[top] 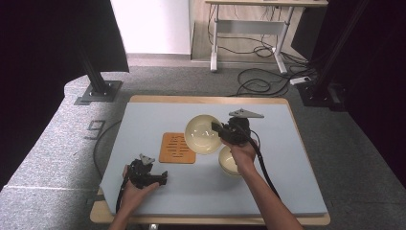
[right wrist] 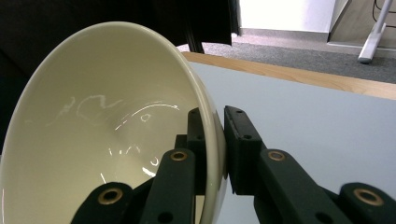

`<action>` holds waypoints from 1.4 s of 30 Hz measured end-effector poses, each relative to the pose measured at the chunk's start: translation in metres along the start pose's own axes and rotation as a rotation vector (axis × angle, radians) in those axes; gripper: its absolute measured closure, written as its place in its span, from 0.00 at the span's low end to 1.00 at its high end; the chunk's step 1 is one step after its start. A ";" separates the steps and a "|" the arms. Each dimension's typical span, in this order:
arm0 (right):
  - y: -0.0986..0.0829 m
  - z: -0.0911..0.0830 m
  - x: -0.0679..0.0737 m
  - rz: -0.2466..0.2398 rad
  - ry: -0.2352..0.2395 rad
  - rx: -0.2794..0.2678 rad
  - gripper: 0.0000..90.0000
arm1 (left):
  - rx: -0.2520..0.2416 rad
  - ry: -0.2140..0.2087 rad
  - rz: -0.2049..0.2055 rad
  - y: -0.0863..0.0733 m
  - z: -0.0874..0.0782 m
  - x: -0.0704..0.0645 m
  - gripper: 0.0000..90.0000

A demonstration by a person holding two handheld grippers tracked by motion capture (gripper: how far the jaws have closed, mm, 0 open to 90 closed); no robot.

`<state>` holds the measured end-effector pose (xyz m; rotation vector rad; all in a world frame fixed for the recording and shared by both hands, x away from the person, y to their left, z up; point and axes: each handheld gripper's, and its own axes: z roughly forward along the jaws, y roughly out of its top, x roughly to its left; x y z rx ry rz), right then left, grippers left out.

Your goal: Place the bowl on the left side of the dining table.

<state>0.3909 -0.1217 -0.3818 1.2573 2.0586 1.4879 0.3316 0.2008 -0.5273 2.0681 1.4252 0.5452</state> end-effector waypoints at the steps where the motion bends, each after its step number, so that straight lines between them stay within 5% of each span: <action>1: 0.000 0.001 0.001 0.002 0.004 0.000 0.90 | 0.000 0.000 0.000 0.000 0.000 0.000 0.00; 42: -0.012 0.047 0.017 0.018 0.046 0.056 0.90 | -0.004 0.002 -0.004 0.000 0.000 0.000 0.00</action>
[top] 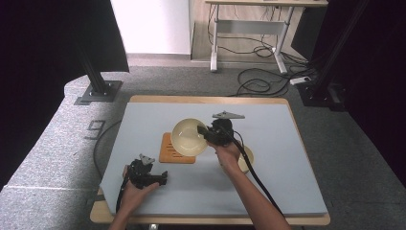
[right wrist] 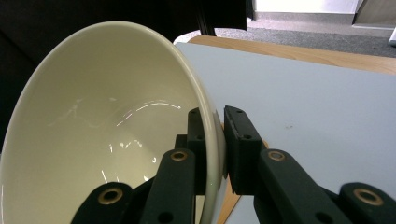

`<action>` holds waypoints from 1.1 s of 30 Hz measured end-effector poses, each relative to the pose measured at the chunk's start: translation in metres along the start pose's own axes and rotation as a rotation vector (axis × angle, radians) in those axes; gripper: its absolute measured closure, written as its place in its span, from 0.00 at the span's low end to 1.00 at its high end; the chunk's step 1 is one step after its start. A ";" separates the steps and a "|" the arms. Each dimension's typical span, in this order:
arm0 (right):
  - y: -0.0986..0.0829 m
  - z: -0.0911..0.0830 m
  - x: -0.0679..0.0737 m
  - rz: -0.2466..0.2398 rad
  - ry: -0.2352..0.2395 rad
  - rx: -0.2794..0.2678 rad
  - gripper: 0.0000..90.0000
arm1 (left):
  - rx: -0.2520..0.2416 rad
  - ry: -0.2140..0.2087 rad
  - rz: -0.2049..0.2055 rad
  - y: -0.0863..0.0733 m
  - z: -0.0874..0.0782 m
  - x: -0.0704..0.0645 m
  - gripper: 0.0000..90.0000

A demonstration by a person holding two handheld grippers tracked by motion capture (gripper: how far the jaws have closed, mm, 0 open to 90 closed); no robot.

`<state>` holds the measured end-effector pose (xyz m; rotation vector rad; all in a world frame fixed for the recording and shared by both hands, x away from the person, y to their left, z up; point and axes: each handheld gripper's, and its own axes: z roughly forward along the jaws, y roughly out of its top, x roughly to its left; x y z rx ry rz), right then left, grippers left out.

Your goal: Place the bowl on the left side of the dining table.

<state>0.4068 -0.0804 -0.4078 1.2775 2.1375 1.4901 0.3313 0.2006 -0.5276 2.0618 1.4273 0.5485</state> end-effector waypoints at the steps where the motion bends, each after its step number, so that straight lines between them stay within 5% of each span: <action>1: 0.000 0.001 0.000 -0.002 -0.001 0.001 0.90 | 0.000 0.000 0.000 0.000 0.000 0.000 0.00; 33: -0.009 0.033 0.002 0.035 -0.018 0.036 0.90 | 0.000 0.002 0.003 0.000 0.000 0.000 0.00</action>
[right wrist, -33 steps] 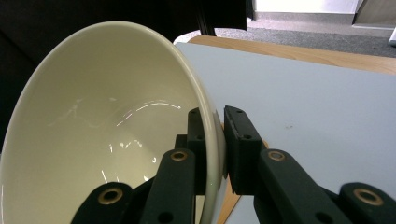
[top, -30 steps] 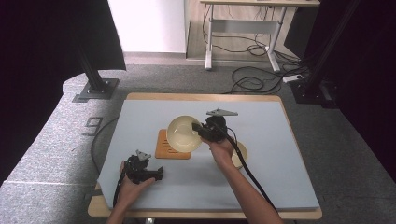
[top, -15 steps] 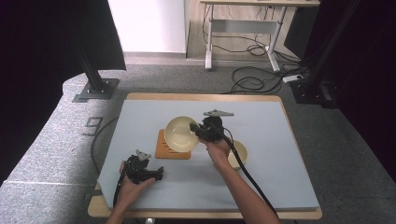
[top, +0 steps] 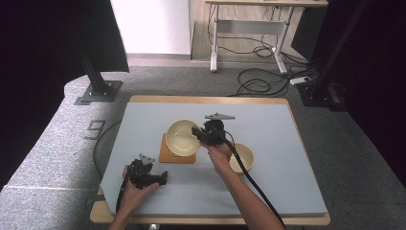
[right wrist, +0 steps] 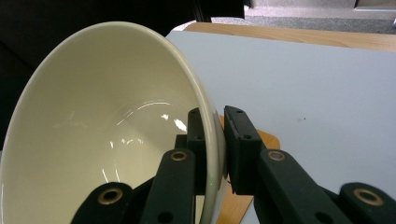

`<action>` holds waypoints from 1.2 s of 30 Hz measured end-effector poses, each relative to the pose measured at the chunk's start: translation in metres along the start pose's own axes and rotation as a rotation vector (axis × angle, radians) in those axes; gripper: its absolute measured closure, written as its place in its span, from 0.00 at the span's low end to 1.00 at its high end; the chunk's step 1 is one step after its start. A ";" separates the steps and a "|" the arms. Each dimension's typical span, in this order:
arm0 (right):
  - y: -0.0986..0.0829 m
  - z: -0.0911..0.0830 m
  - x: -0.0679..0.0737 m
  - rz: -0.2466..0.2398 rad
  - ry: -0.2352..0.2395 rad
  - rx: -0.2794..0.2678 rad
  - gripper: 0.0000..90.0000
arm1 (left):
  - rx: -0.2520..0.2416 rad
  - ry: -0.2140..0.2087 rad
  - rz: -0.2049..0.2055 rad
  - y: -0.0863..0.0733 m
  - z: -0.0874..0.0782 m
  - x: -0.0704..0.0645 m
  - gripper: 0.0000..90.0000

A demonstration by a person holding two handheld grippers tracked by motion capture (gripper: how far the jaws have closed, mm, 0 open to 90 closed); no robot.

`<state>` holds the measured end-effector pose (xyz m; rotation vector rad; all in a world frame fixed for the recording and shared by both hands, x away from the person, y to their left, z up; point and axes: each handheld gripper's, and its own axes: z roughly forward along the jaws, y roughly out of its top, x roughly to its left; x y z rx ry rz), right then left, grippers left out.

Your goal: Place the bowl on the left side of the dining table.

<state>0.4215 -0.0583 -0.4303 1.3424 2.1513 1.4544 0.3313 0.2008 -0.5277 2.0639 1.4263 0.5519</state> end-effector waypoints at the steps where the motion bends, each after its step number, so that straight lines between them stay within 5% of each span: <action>1: 0.000 0.001 0.000 -0.002 -0.001 0.001 0.90 | -0.002 0.000 0.000 0.000 0.000 0.000 0.00; 36: -0.010 0.034 0.005 -0.041 -0.039 0.066 0.90 | 0.002 -0.003 0.000 0.000 0.000 0.000 0.00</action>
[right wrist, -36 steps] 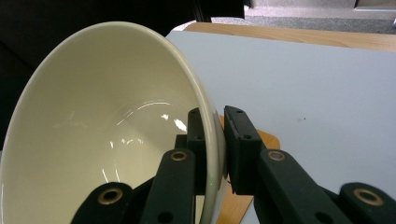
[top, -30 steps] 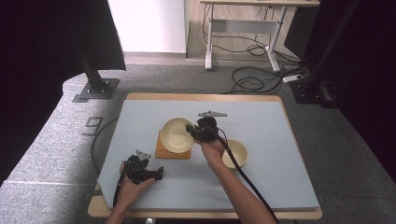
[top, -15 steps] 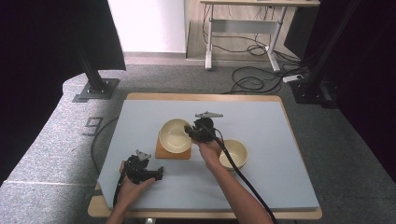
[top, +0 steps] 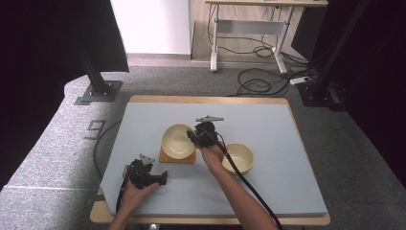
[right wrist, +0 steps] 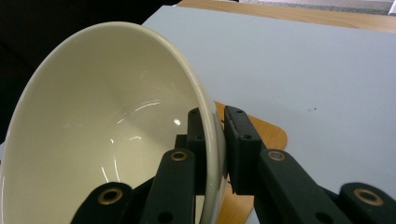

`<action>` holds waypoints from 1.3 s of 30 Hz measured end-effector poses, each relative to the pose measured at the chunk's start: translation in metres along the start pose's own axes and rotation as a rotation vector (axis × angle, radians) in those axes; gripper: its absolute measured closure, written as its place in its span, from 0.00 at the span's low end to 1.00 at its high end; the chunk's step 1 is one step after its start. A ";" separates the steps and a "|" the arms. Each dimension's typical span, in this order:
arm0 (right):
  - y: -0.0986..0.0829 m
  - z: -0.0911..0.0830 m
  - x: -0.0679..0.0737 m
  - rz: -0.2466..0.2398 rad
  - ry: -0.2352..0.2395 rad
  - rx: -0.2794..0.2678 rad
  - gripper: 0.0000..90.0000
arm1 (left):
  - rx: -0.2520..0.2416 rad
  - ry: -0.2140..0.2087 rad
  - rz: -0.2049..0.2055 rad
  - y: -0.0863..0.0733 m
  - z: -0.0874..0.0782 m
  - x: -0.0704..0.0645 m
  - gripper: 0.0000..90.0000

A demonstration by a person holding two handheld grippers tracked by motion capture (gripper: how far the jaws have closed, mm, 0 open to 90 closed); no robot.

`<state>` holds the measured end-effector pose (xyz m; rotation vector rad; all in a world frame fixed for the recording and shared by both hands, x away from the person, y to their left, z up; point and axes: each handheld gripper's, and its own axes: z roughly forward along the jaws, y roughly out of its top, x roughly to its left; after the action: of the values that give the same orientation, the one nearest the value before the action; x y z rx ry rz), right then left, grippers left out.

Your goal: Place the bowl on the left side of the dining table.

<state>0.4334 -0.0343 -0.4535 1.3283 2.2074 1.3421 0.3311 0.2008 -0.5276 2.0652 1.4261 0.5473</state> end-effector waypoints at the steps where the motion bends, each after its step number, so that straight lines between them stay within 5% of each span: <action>1: 0.000 0.001 0.000 -0.003 0.000 0.007 0.90 | 0.000 0.000 0.000 0.000 0.000 0.000 0.00; 39: -0.011 0.030 0.008 -0.043 -0.056 0.074 0.90 | -0.003 0.001 -0.003 0.000 0.000 0.000 0.00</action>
<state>0.4409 -0.0124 -0.4768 1.3193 2.2543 1.2047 0.3309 0.2005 -0.5278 2.0601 1.4282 0.5492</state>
